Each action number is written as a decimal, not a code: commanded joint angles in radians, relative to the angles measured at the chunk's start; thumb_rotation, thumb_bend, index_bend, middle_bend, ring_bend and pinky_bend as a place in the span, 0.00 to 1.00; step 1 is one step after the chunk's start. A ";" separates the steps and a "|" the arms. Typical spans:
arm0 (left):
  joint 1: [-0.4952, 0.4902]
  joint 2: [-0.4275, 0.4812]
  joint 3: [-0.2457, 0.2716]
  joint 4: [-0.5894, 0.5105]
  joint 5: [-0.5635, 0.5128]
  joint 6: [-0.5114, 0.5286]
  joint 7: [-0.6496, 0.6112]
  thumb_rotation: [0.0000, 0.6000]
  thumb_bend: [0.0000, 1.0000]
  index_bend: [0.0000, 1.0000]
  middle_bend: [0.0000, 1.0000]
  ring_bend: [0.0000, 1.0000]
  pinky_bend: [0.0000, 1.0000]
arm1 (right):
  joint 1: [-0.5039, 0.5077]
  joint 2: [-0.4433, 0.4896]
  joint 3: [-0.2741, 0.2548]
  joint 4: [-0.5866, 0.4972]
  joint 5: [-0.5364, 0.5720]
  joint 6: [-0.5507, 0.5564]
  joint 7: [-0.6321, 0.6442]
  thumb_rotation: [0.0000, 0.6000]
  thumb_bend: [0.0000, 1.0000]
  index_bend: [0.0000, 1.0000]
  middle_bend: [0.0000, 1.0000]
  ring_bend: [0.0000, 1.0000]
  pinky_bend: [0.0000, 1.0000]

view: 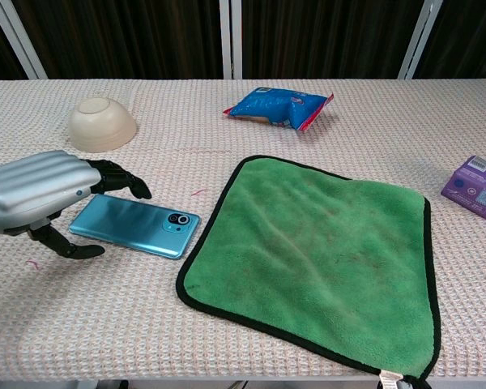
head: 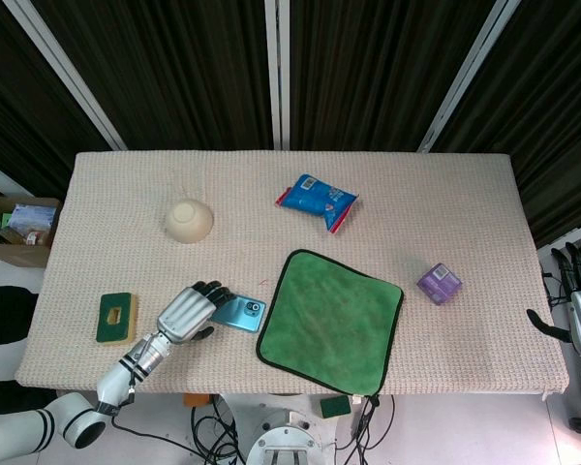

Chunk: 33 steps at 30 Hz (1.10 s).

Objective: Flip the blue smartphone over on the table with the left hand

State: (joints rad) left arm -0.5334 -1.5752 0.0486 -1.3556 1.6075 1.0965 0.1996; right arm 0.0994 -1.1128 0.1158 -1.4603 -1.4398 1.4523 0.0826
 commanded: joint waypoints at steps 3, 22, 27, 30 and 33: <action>-0.001 0.000 0.001 -0.002 -0.006 -0.007 0.004 1.00 0.19 0.23 0.26 0.18 0.33 | 0.000 -0.001 -0.002 0.004 -0.001 -0.001 0.003 1.00 0.21 0.00 0.00 0.00 0.00; -0.032 0.007 -0.008 -0.007 -0.042 -0.074 0.026 1.00 0.19 0.22 0.26 0.18 0.33 | 0.001 -0.006 -0.007 0.011 -0.002 -0.006 0.004 1.00 0.22 0.00 0.00 0.00 0.00; -0.049 0.017 -0.013 -0.018 -0.060 -0.107 0.044 1.00 0.19 0.22 0.26 0.18 0.33 | 0.001 -0.012 -0.010 0.017 0.002 -0.012 0.006 1.00 0.22 0.00 0.00 0.00 0.00; -0.057 0.026 -0.014 -0.033 -0.074 -0.128 0.058 1.00 0.19 0.22 0.27 0.18 0.33 | 0.001 -0.015 -0.010 0.023 0.003 -0.014 0.008 1.00 0.22 0.00 0.00 0.00 0.00; -0.062 0.029 -0.017 -0.038 -0.081 -0.135 0.067 1.00 0.19 0.21 0.27 0.18 0.33 | 0.001 -0.017 -0.011 0.027 0.003 -0.015 0.012 1.00 0.22 0.00 0.00 0.00 0.00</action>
State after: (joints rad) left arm -0.5943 -1.5470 0.0328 -1.3931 1.5280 0.9623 0.2652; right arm 0.1007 -1.1293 0.1050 -1.4333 -1.4365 1.4371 0.0942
